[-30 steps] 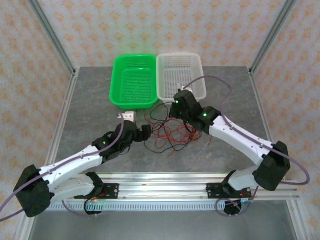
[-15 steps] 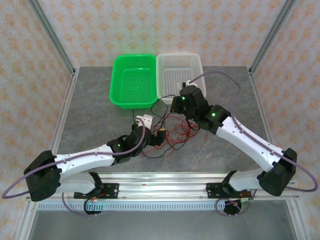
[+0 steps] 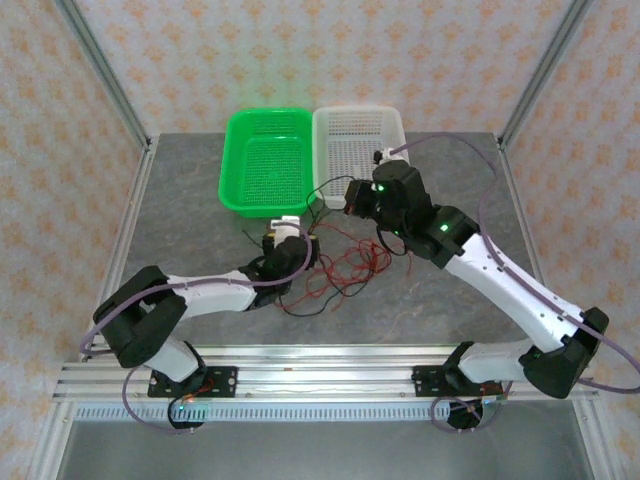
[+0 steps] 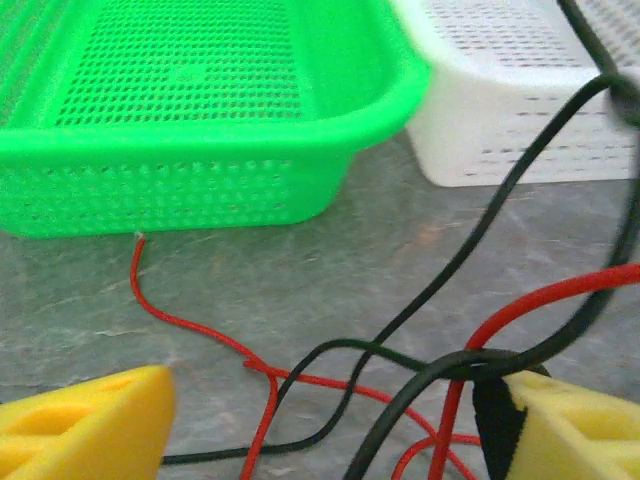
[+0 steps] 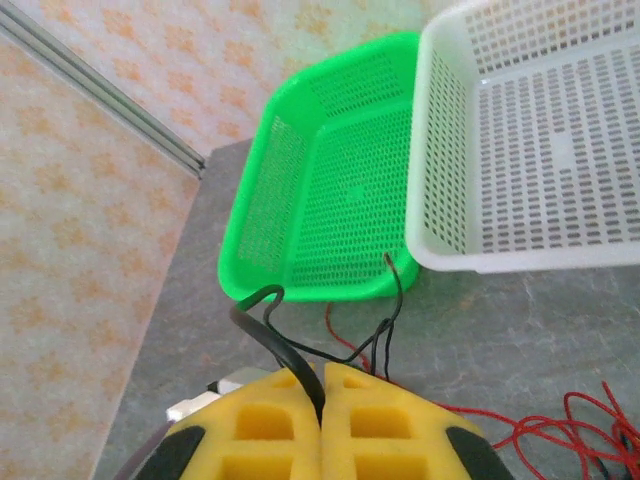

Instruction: Untangle the cables

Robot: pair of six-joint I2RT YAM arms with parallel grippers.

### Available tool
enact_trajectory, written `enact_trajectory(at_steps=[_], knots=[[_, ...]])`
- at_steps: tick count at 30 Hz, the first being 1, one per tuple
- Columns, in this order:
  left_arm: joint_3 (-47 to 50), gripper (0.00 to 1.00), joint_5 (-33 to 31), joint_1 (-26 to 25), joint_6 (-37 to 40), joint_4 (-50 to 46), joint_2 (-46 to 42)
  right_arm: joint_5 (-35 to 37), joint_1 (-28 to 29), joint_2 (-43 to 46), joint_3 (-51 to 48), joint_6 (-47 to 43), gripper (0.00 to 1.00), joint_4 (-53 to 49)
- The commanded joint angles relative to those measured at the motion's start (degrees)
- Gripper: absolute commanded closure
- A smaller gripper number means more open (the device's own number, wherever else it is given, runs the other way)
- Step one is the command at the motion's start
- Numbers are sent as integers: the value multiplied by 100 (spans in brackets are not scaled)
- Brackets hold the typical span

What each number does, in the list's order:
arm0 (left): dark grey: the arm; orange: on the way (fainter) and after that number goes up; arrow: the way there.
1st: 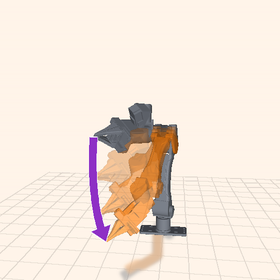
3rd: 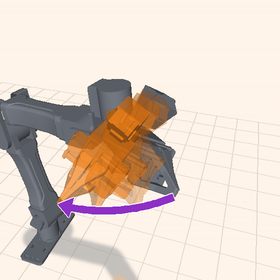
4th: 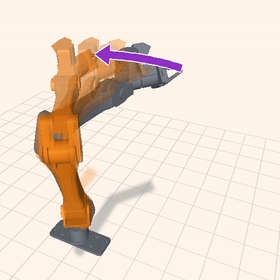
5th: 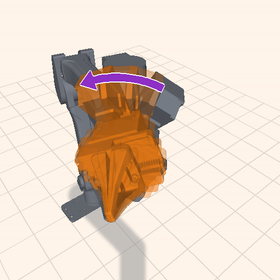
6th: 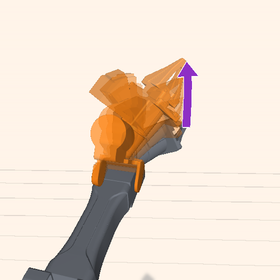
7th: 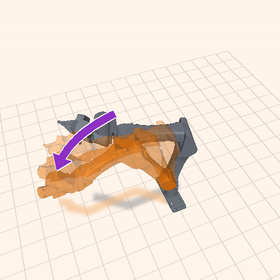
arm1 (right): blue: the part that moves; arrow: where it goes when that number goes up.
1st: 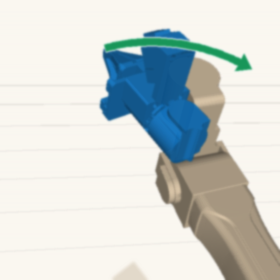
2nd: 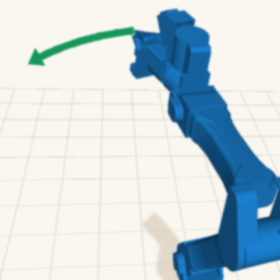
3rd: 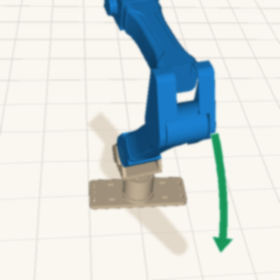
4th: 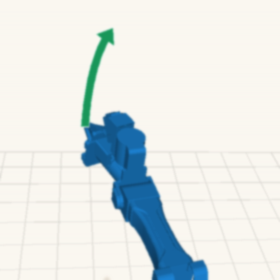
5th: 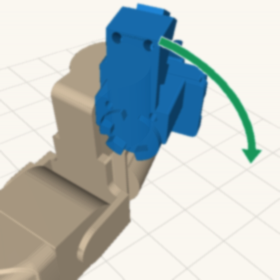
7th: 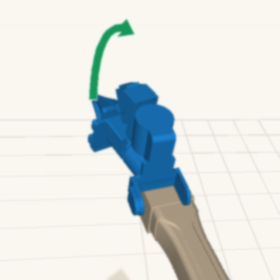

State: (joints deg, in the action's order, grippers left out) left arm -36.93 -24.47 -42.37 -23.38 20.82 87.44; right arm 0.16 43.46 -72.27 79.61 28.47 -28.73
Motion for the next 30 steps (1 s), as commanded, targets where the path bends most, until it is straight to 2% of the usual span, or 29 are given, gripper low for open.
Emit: enact_trajectory(at_steps=[1, 6, 11, 18, 21, 23, 25, 28, 30], knots=[[218, 22, 121, 135, -357, 304, 95, 180, 39, 152, 468, -47, 100, -212], [493, 24, 126, 257, -568, 341, 234, 394, 38, 69, 1124, -251, 100, -558], [852, 31, 159, 396, -835, 442, 280, 666, 30, -85, 1929, -535, 100, -1047], [1235, 33, 243, 484, -992, 607, 273, 991, -30, -272, 2893, -852, 100, -1627], [1317, 45, 253, 501, -990, 639, 299, 1085, -73, -314, 3241, -947, 100, -1772], [1370, 67, 270, 518, -988, 676, 313, 1163, -100, -334, 3457, -1013, 100, -1860], [1406, 84, 282, 519, -1131, 678, 326, 1258, -125, -334, 3620, -1077, 100, -1919], [1451, 84, 330, 519, -1176, 652, 309, 1413, -170, -330, 3794, -1180, 100, -1969], [1484, 80, 397, 519, -1174, 634, 227, 1501, -213, -310, 3818, -1244, 100, -1955]])
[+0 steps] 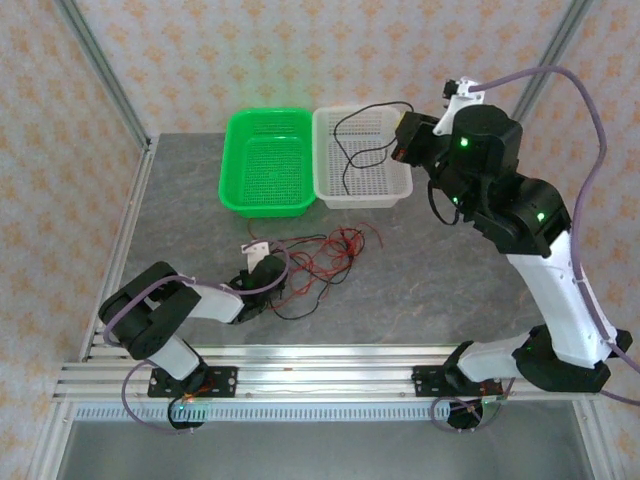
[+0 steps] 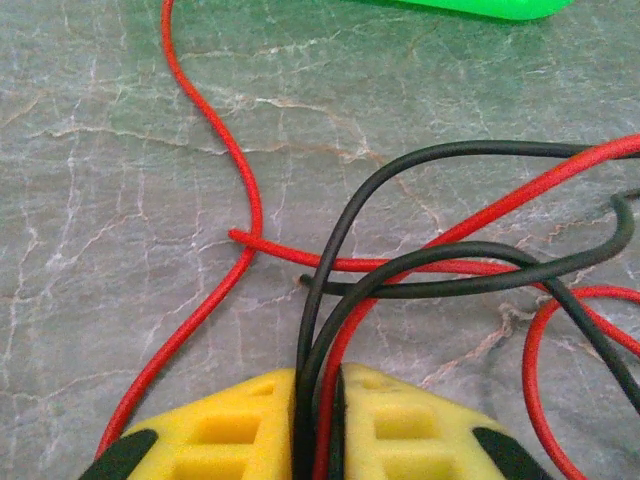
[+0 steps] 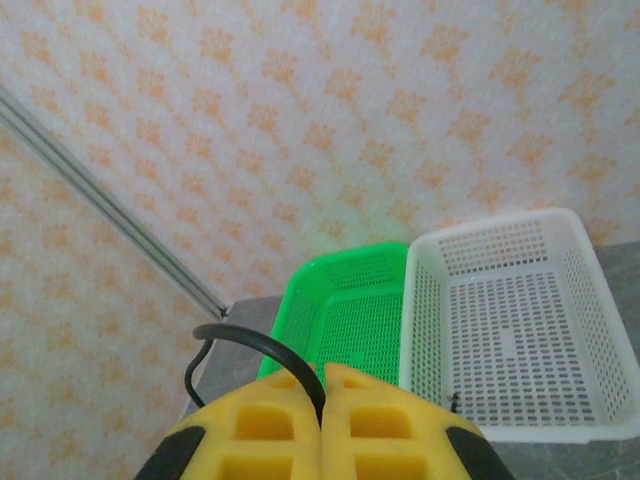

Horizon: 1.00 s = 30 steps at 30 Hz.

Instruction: Untangle the cables

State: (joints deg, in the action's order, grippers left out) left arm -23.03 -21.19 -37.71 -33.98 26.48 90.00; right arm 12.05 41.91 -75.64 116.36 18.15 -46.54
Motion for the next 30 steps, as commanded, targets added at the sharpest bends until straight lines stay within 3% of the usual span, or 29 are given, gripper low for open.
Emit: enact_trajectory(at_steps=[1, 7, 16, 22, 30], knots=[[105, 76, 110, 54, -103, 40, -105, 358, -92, 22, 149, -252, 100, -168], [4, 47, 174, 54, 179, -570, -982, 520, -322, -165, 139, -487, 100, -97], [-316, 16, 314, 54, 568, -1654, -2744, 188, -995, -926, -6, -712, 100, 451], [-141, 1, 437, 54, 532, -1780, -3615, -130, -1485, -1708, -194, -873, 100, 1164], [90, 1, 1061, 63, 326, -1713, -4035, -533, -1982, -3270, 141, -836, 100, 1721]])
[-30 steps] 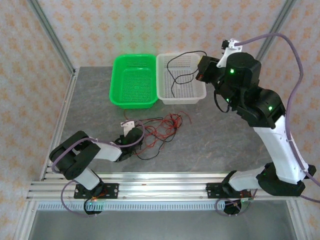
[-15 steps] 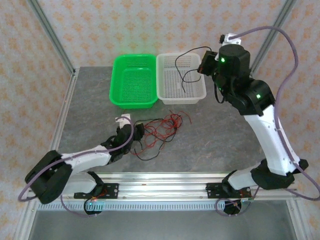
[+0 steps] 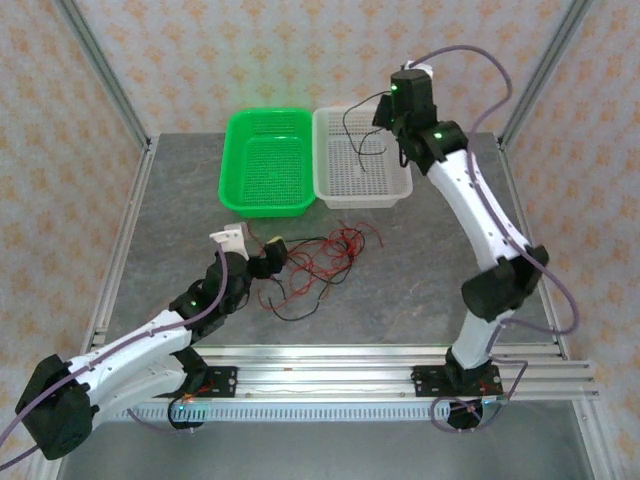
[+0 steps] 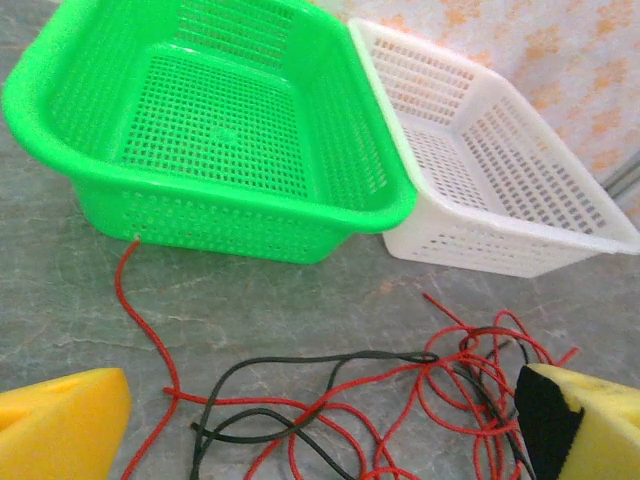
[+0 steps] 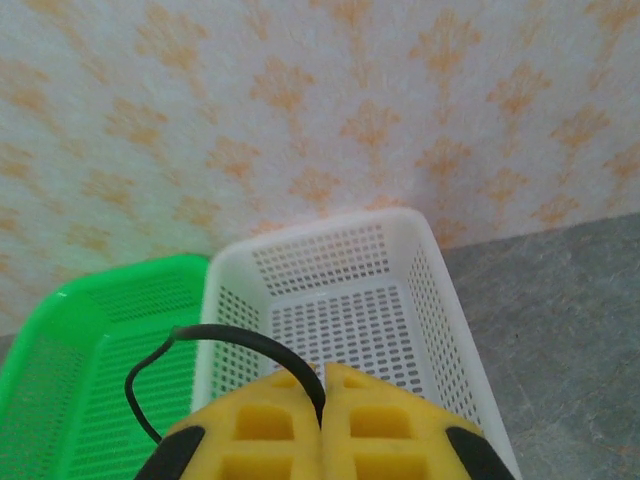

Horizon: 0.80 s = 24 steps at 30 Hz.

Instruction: Untangle the cables

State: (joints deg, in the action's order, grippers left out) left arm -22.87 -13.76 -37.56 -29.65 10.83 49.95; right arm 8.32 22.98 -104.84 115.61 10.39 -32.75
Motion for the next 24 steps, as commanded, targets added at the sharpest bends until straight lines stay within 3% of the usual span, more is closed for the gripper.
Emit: enact_trajectory(at_steps=[1, 7, 19, 24], knots=[[64, 0, 362, 47, -133, -183, 6, -135, -123, -584, 309, -49, 100, 365], [-14, 1, 505, 48, -239, -380, 5, -261, -349, -1737, 822, 322, 100, 287], [-420, 1, 76, 47, -363, -1580, -335, -377, -450, -2600, 495, 739, 100, 364], [-536, 1, -3, 49, -360, -1899, -416, -265, -451, -2793, 399, 802, 83, 376]])
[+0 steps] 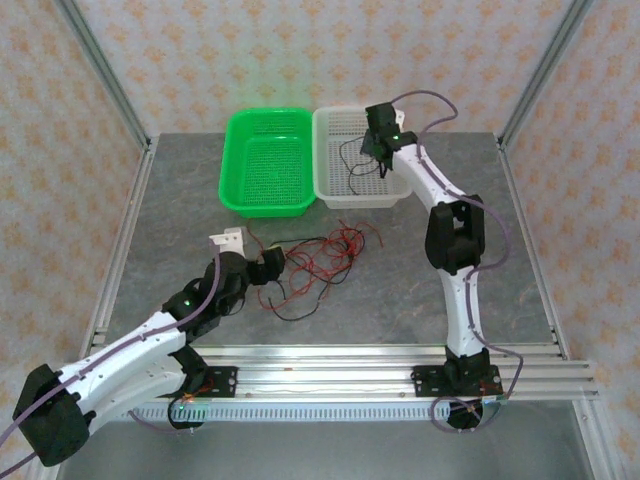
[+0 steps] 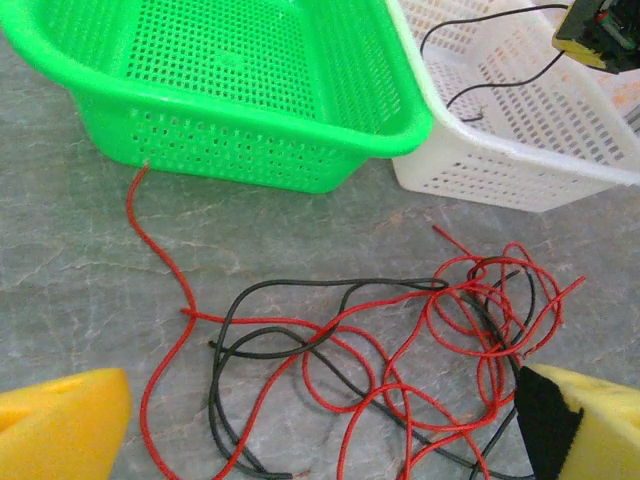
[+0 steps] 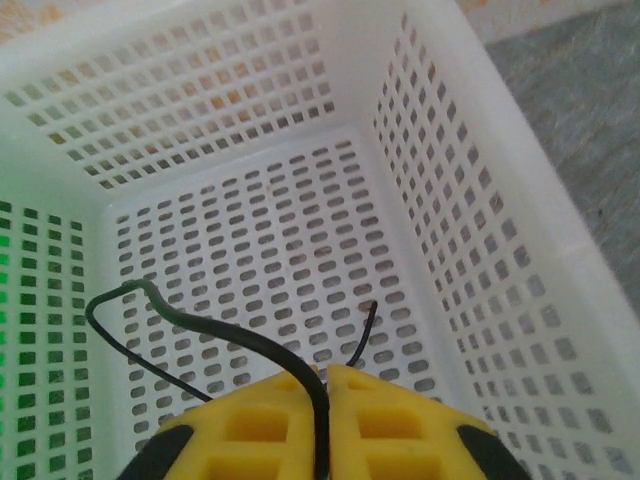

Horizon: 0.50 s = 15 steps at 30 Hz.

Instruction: Untangle the cables

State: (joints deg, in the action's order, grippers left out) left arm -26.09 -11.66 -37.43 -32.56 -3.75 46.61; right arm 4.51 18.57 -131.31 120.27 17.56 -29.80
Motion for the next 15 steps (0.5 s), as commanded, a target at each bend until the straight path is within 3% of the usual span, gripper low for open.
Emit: enact_trajectory(at_steps=[1, 10, 15], knots=[[-270, 1, -227, 34, -67, -525, -84, 96, -8, -182, -45, 75, 79, 59], [-742, 1, -425, 35, -73, -1153, 229, -21, 12, 55, 84, 73, 34, -285], [-997, 2, -458, 43, -395, -1432, 552, 2, 92, 475, 98, 41, 20, -544]])
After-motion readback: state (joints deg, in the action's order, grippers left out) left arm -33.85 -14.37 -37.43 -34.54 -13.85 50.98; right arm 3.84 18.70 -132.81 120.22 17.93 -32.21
